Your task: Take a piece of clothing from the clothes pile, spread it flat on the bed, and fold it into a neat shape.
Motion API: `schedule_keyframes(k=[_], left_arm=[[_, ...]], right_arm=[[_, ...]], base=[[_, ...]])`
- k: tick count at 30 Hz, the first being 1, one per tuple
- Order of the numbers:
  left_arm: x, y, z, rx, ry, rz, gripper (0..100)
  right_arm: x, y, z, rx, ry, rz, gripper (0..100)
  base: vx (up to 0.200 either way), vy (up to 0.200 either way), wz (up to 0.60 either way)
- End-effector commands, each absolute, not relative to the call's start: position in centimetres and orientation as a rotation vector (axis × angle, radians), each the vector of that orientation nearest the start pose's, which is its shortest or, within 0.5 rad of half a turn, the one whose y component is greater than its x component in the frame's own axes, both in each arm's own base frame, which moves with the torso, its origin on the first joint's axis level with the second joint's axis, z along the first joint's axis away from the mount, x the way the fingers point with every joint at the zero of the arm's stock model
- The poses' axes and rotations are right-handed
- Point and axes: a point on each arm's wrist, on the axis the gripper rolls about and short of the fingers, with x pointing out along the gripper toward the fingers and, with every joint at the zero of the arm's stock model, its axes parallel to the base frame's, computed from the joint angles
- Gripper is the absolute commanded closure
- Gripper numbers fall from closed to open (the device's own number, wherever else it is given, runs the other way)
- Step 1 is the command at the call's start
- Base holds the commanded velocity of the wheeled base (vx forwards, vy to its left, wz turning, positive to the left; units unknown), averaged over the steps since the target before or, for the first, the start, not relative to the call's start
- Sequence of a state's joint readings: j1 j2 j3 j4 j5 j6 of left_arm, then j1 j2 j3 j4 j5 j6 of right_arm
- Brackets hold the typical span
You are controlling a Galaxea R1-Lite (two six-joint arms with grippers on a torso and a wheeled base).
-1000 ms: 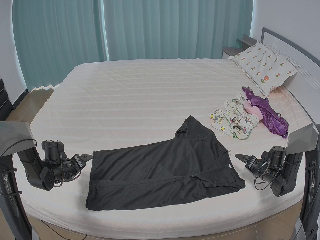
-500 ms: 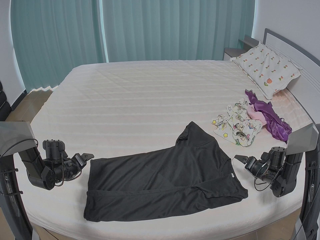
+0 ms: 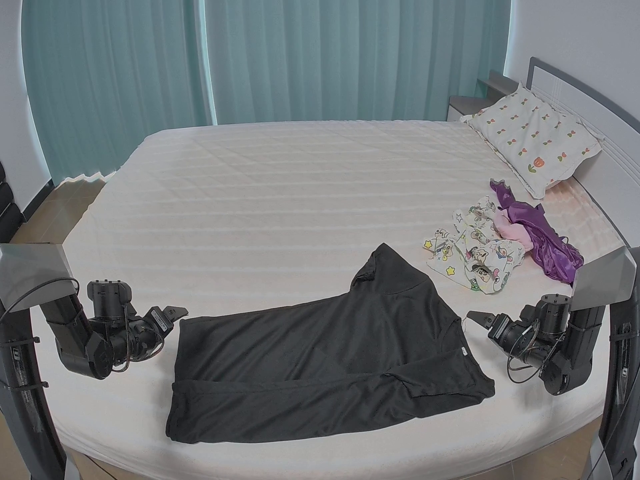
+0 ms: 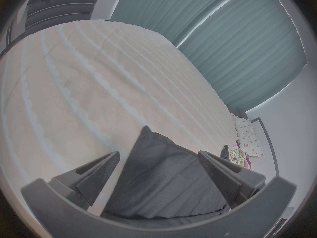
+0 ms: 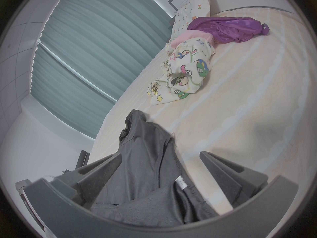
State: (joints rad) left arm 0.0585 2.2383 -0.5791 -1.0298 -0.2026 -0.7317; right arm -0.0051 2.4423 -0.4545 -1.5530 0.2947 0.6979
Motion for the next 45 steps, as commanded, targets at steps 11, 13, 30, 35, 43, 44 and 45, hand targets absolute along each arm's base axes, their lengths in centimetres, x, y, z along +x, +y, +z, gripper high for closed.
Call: schedule_keyframes(k=[11, 13, 30, 35, 43, 44, 45], left_arm=[[33.3, 1.4, -0.3, -0.809, 0.628, 0.098, 0], [33.4, 1.5, -0.3, -0.816, 0.625, 0.1, 0], [34.4, 1.7, -0.9, -0.81, 0.604, 0.13, 0], [34.4, 1.7, -1.1, -0.8, 0.607, 0.147, 0], [34.3, 1.7, -3.2, -0.688, 0.668, 0.131, 0], [34.3, 1.6, -3.3, -0.682, 0.671, 0.128, 0], [34.3, 1.6, -3.4, -0.681, 0.673, 0.127, 0]], right_arm=[[32.0, 0.7, -4.0, 0.745, 0.51, 0.13, 0], [32.0, 0.8, -4.0, 0.744, 0.512, 0.133, 0], [32.0, 0.8, -4.1, 0.743, 0.513, 0.133, 0], [32.0, 1.0, -4.1, 0.741, 0.514, 0.141, 0], [32.1, 1.1, -4.1, 0.739, 0.517, 0.145, 0], [32.1, 1.1, -4.1, 0.738, 0.516, 0.145, 0], [32.1, 1.1, -4.1, 0.738, 0.516, 0.145, 0]], base=[[0.0, 0.0, 0.0], [0.0, 0.0, 0.0], [0.071, 0.0, 0.0], [0.0, 0.0, 0.0], [0.0, 0.0, 0.0], [0.0, 0.0, 0.0], [0.0, 0.0, 0.0]])
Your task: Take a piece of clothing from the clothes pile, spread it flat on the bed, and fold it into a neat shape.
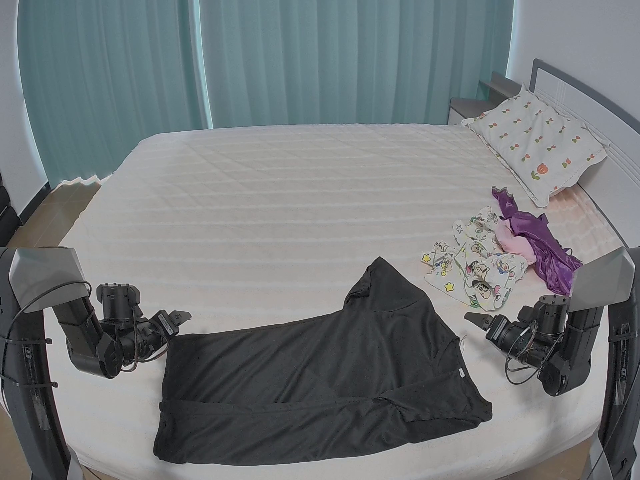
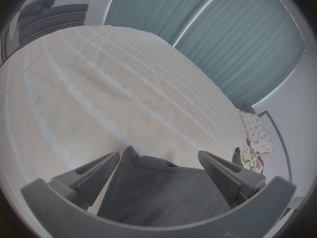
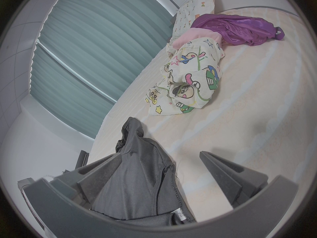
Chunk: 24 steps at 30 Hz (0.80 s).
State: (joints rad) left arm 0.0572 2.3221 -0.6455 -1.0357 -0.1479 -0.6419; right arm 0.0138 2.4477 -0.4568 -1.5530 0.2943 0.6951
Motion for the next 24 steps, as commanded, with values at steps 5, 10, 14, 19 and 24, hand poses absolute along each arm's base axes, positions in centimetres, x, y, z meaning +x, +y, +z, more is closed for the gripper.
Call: schedule_keyframes(k=[5, 10, 14, 19, 24], left_arm=[[34.3, 1.2, -3.7, -0.661, 0.684, 0.115, 0], [34.2, 1.1, -4.0, -0.64, 0.691, 0.12, 0], [34.2, 0.8, -4.5, -0.597, 0.706, 0.105, 0], [34.4, 0.5, -4.7, -0.588, 0.695, 0.096, 0], [34.9, 0.2, -5.3, -0.57, 0.681, 0.115, 0]], right_arm=[[32.1, 1.1, -4.4, 0.737, 0.522, 0.143, 0], [32.3, 1.1, -4.3, 0.735, 0.514, 0.145, 0], [32.2, 1.1, -4.3, 0.735, 0.514, 0.145, 0], [32.3, 1.1, -4.2, 0.733, 0.51, 0.147, 0], [32.3, 1.2, -4.2, 0.732, 0.512, 0.15, 0]], base=[[0.0, 0.0, 0.0], [0.0, 0.0, 0.0], [0.0, 0.0, 0.0], [0.0, 0.0, 0.0], [0.0, 0.0, 0.0]])
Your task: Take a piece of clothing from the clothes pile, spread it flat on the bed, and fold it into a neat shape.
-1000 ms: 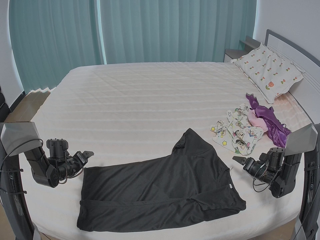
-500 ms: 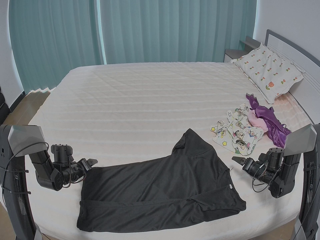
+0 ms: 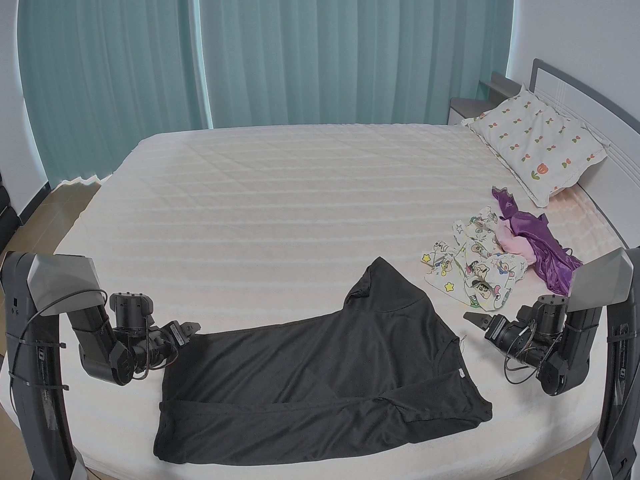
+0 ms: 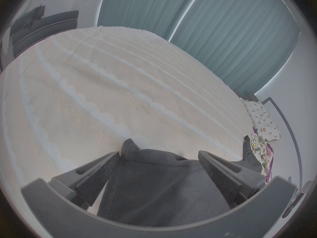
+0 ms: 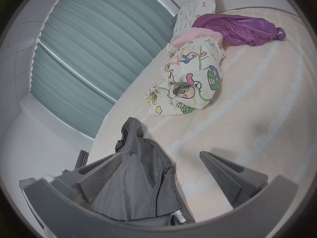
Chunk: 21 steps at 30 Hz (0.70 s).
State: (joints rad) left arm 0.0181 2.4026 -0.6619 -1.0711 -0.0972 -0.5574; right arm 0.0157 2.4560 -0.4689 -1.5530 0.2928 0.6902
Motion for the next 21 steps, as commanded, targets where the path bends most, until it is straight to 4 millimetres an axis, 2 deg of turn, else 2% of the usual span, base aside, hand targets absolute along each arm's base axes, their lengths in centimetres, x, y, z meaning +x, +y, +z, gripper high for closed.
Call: schedule_keyframes(k=[1, 4, 5, 11, 18, 21], left_arm=[[34.9, 0.3, -5.4, -0.568, 0.681, 0.123, 0], [35.1, 0.4, -5.5, -0.562, 0.678, 0.125, 0], [35.1, 0.4, -5.6, -0.555, 0.68, 0.125, 100], [35.3, 0.8, -5.5, -0.542, 0.657, 0.158, 100], [35.3, 1.0, -5.2, -0.542, 0.601, 0.186, 100], [35.4, 1.0, -5.0, -0.557, 0.584, 0.212, 100]], right_arm=[[32.2, 1.3, -4.2, 0.732, 0.514, 0.152, 0], [32.2, 1.6, -4.2, 0.73, 0.516, 0.16, 0], [32.2, 1.6, -4.2, 0.73, 0.516, 0.16, 0], [32.3, 1.7, -4.1, 0.724, 0.515, 0.166, 0], [32.2, 3.0, -4.1, 0.707, 0.525, 0.203, 0], [32.7, 4.2, -3.5, 0.666, 0.512, 0.245, 0]], base=[[0.0, 0.0, 0.0], [0.0, 0.0, 0.0], [0.0, 0.0, 0.0], [0.0, 0.0, 0.0], [0.0, 0.0, 0.0], [0.0, 0.0, 0.0]])
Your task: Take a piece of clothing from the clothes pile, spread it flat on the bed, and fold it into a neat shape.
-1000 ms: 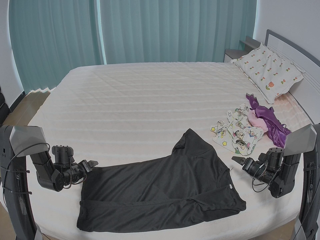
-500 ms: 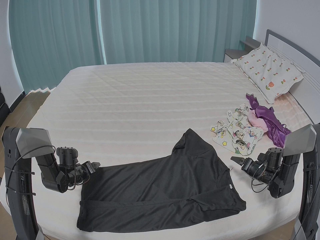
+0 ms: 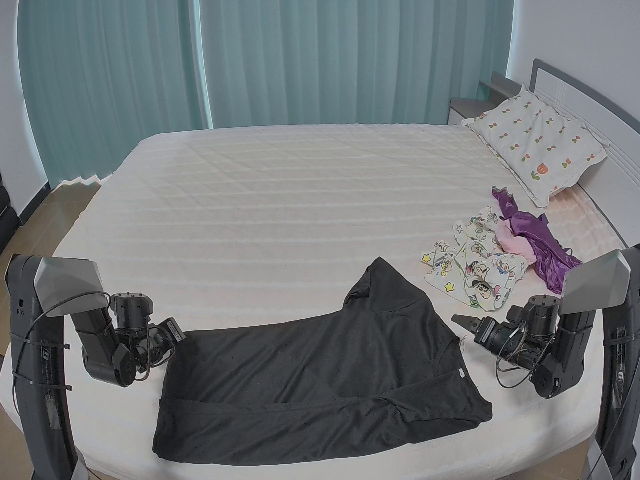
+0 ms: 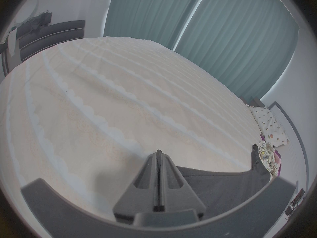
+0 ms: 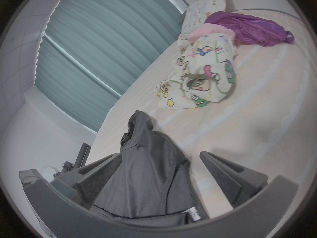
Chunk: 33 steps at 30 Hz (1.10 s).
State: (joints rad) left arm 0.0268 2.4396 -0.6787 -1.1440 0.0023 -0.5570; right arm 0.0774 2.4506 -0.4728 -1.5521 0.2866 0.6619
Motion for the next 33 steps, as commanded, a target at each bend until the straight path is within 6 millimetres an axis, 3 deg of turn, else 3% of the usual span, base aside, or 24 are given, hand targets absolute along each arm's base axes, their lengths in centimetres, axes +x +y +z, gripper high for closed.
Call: schedule_keyframes(k=[1, 8, 11, 13, 23, 27, 33], left_arm=[[35.4, 1.0, -5.0, -0.56, 0.584, 0.215, 100], [35.3, 1.3, -4.6, -0.634, 0.567, 0.24, 100], [35.3, 1.4, -4.6, -0.638, 0.569, 0.239, 100], [35.2, 1.5, -4.7, -0.64, 0.572, 0.239, 100], [35.0, 1.7, -4.6, -0.684, 0.578, 0.244, 100], [34.9, 1.7, -4.6, -0.685, 0.581, 0.245, 100], [34.9, 1.7, -4.7, -0.686, 0.583, 0.244, 100]], right_arm=[[32.7, 4.2, -3.5, 0.664, 0.511, 0.247, 0], [37.9, 7.1, -1.0, 0.641, 0.503, 0.303, 0], [38.9, 8.2, -1.0, 0.63, 0.518, 0.315, 0], [40.2, 9.5, -1.4, 0.586, 0.541, 0.336, 0], [43.8, 11.1, -2.6, 0.477, 0.598, 0.287, 0], [45.5, 11.4, -4.4, 0.462, 0.608, 0.232, 0], [45.7, 11.5, -5.6, 0.469, 0.643, 0.219, 0]], base=[[0.0, 0.0, 0.0], [0.0, 0.0, 0.0], [0.0, 0.0, 0.0], [0.0, 0.0, 0.0], [0.0, 0.0, 0.0], [0.0, 0.0, 0.0], [0.0, 0.0, 0.0]])
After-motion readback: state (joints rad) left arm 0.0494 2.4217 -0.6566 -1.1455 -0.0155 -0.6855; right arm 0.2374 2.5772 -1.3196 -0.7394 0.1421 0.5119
